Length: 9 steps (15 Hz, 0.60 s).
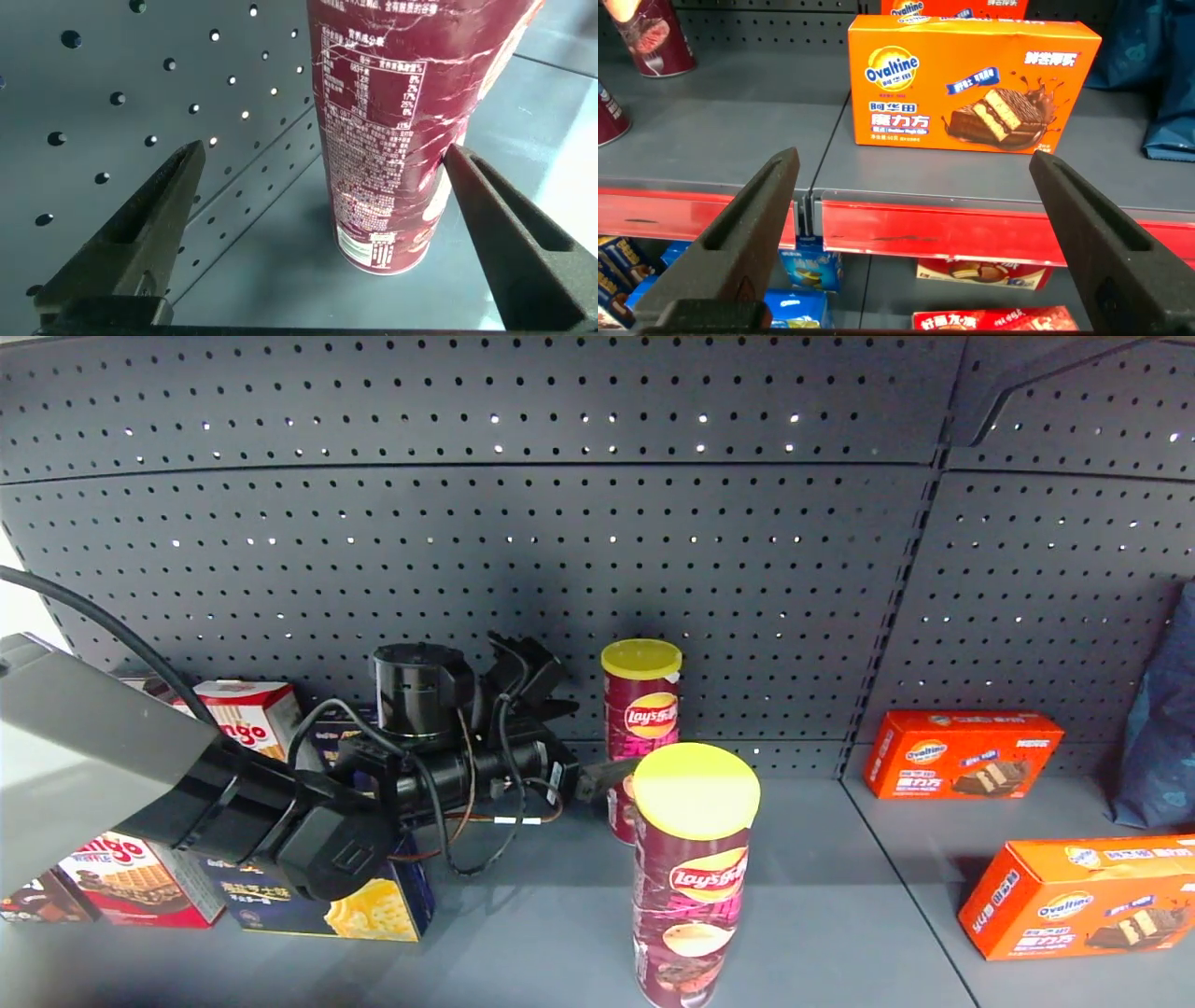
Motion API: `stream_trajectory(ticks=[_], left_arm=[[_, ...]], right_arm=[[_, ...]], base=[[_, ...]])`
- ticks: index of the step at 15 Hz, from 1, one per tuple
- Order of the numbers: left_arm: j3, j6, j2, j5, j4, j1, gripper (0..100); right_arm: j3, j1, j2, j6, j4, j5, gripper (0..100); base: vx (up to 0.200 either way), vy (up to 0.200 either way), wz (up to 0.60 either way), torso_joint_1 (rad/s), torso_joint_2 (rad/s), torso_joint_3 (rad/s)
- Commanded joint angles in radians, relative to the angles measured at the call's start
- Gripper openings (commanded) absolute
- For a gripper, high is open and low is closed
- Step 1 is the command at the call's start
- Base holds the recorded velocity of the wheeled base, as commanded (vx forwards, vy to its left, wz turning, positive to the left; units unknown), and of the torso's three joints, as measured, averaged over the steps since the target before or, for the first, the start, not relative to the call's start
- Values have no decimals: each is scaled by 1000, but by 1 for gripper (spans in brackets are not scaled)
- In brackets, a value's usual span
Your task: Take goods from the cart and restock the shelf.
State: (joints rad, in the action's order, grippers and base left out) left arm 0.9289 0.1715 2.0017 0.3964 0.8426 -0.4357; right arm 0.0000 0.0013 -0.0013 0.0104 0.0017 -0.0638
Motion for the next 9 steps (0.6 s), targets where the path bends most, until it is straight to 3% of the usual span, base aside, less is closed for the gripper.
stream_trajectory(ticks=[1, 9], left_arm=[[1, 0, 0, -1, 1, 0, 100], [1, 0, 8, -16, 16, 6, 100]], right_arm=[[0, 0, 1, 0, 0, -1, 100], [0, 0, 1, 0, 0, -1, 100]], base=[[0, 0, 0, 0, 0, 0], [0, 0, 0, 0, 0, 0]])
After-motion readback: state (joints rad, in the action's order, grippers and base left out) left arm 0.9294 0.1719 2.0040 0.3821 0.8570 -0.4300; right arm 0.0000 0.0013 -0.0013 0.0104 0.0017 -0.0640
